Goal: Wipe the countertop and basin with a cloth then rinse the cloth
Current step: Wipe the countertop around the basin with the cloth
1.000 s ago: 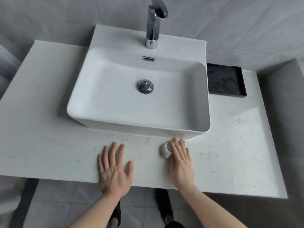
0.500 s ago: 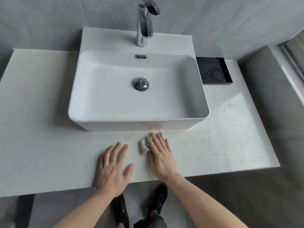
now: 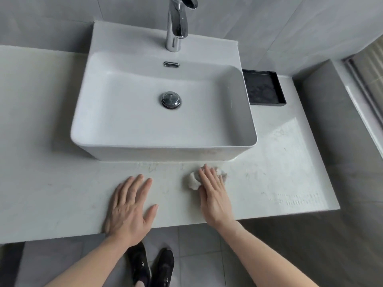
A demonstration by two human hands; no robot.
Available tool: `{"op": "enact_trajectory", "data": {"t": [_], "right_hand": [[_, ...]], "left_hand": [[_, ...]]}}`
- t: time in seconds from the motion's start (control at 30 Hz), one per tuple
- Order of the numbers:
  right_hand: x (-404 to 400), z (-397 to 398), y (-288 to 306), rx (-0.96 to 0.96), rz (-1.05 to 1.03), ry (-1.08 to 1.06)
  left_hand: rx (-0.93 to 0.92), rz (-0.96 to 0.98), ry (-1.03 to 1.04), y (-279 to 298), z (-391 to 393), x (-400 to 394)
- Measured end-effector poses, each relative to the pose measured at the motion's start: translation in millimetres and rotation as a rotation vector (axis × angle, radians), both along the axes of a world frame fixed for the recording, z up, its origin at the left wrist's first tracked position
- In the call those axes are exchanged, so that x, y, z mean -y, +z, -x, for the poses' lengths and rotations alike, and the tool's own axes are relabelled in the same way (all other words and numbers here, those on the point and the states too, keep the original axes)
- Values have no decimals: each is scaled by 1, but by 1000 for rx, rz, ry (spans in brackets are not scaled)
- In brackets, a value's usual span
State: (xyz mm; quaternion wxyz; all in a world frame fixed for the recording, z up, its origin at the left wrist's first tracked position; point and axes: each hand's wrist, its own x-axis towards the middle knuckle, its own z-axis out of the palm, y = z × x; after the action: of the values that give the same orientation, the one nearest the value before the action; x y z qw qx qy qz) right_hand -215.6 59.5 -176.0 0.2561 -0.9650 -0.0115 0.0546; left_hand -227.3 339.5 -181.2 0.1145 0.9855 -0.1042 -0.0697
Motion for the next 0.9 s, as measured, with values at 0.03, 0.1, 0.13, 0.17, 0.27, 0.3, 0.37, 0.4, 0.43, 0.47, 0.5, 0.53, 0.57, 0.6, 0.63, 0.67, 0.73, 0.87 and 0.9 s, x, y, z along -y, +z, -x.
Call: {"op": "enact_trajectory", "data": {"t": [0.03,0.1,0.13,0.17,0.27,0.3,0.37,0.4,0.43,0.47,0.5,0.53,0.57,0.6,0.63,0.67,0.73,0.87,0.9], "right_hand": [[-16,-3,-3,-8,25,81],[-39,-13,-7,4,63,138],[-43,-18,-7,8,66,142],[-43,-20,-7,14,72,151],[-16,-21,-11,56,122,174],[-3,-20,-12,63,134,154],[23,-17,-12,68,155,78],[35,-15,-11,67,153,30],[49,-13,-11,65,142,-23],[66,-11,-11,66,132,-80],[84,-9,-11,66,126,-144],[105,-8,-11,63,121,-213],[127,-8,-10,59,116,-283],[148,-8,-10,50,111,-350],[166,-8,-9,32,107,-406],[179,-8,-7,9,103,-446],[189,-9,-6,-10,78,-492],[145,-1,4,70,-93,-434],[123,4,7,96,-149,-367]], "left_hand": [[5,1,-1,0,0,0],[22,-7,-1,1,0,0],[29,-15,-5,0,-1,0],[35,-21,-8,0,-1,0],[47,-31,-11,-1,-2,1],[45,-34,-13,-1,-1,1],[46,-38,-6,-1,0,1],[47,-40,-4,-1,0,1],[47,-43,-4,0,0,2],[46,-43,-4,0,0,2],[48,-42,-2,1,1,2],[49,-41,-1,0,1,2],[50,-42,-1,0,1,3],[50,-44,-3,0,1,3],[50,-44,-3,0,1,3],[51,-44,-3,0,0,3],[53,-49,1,0,-1,3],[48,-53,5,-1,0,3],[48,-56,4,-2,0,3]]}}
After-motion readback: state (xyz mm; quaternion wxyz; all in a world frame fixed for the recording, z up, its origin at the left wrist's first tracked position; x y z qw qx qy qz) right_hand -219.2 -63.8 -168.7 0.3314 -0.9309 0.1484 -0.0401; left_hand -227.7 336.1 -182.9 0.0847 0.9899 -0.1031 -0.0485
